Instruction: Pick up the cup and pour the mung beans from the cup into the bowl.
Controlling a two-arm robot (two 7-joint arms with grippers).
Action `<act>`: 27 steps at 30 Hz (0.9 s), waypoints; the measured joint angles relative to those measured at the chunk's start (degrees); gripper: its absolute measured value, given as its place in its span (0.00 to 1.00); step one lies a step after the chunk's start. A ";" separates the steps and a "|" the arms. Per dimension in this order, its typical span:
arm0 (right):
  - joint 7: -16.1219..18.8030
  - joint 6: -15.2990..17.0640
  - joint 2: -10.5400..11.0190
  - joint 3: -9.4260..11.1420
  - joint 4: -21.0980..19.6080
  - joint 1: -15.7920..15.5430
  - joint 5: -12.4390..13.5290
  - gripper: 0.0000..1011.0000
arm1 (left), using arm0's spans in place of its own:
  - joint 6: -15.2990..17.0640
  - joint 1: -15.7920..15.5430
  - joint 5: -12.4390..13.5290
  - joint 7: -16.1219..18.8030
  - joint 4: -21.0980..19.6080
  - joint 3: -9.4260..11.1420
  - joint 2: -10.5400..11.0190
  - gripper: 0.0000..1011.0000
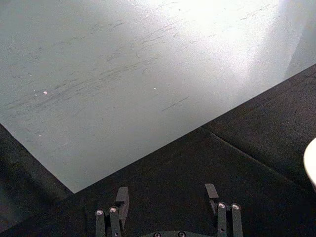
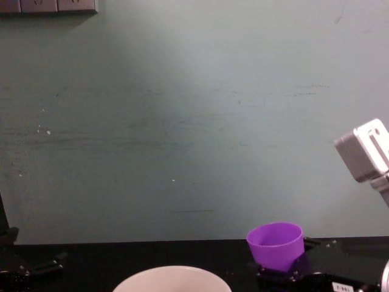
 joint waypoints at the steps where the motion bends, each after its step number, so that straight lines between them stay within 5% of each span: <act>1: -0.03 -0.29 -0.03 -0.03 0.38 0.08 0.21 0.71 | 0.00 0.00 0.00 0.00 0.00 0.00 0.00 0.99; 14: 0.15 -4.73 -1.09 -0.18 8.01 2.32 5.39 0.71 | 0.00 0.00 0.00 0.00 0.00 0.00 0.00 0.99; 27: 0.44 -5.32 -0.60 -1.96 10.90 3.47 7.36 0.71 | 0.00 0.00 0.00 0.00 0.00 0.00 0.00 0.99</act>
